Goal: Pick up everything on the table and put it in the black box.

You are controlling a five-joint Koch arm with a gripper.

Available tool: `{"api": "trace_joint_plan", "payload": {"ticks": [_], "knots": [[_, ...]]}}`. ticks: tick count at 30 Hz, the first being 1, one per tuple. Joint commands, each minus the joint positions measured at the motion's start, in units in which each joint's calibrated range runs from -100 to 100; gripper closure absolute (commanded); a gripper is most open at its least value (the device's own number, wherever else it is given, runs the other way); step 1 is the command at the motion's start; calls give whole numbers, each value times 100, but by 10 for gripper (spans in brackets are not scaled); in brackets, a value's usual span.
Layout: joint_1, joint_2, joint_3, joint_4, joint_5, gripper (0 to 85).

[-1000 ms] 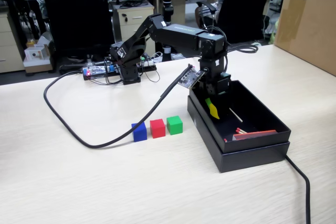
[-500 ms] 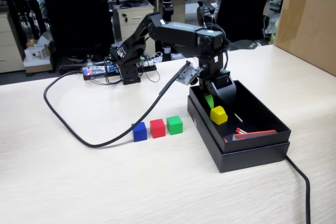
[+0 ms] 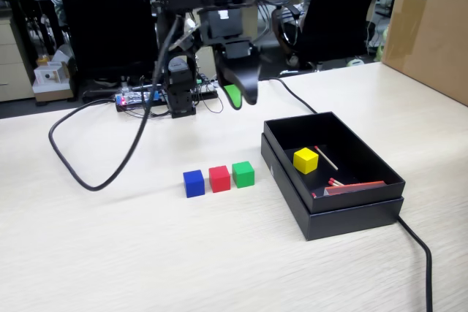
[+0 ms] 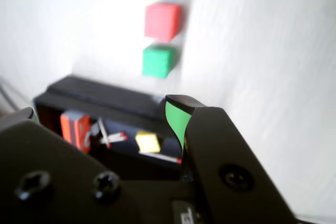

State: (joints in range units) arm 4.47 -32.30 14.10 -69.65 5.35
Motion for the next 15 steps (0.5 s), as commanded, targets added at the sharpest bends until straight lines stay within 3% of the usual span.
{"api": "trace_joint_plan", "payload": {"ticks": [1, 15], "knots": [[-195, -941, -313, 559, -161, 364], [-430, -3718, -3931, 1993, -249, 363]]}}
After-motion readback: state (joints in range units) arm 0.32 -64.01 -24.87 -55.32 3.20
